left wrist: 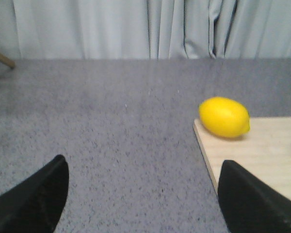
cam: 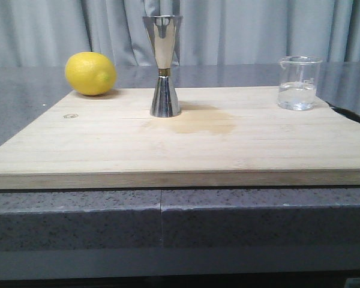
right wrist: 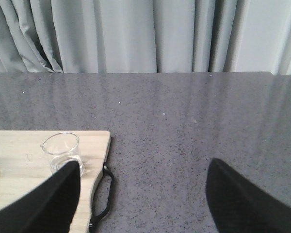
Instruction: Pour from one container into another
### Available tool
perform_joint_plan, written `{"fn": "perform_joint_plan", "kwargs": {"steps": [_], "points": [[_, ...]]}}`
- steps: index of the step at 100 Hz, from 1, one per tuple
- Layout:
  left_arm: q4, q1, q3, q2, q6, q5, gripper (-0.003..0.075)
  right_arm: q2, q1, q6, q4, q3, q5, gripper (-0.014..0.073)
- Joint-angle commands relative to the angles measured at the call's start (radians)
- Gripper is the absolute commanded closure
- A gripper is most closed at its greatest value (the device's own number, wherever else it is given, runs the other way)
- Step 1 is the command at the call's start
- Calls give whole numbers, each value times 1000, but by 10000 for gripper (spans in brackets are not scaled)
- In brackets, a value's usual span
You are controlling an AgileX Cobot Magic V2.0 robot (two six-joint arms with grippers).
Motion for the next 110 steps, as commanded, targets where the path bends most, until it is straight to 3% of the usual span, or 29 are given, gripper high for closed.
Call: {"fn": "perform_joint_plan", "kwargs": {"steps": [1, 14, 28, 42, 60, 80, 110], "points": [[-12, 2, -81, 83, 34, 26, 136, 28, -5, 2, -8, -46, -37, 99], [-37, 2, -125, 195, 77, 80, 136, 48, -5, 2, -8, -47, -24, 99], [-209, 2, -131, 307, 275, 107, 136, 57, -5, 2, -8, -47, -17, 99], [-493, 2, -131, 432, 581, 115, 136, 57, -5, 2, -8, -47, -17, 99], [-892, 2, -131, 572, 1071, 139, 136, 57, -5, 2, -8, -47, -17, 99], [-1290, 2, -106, 711, 1495, 200, 136, 57, -5, 2, -8, -47, -17, 99], [-1574, 2, -97, 918, 1847, 486, 136, 57, -5, 0, -13, -47, -19, 99]]}}
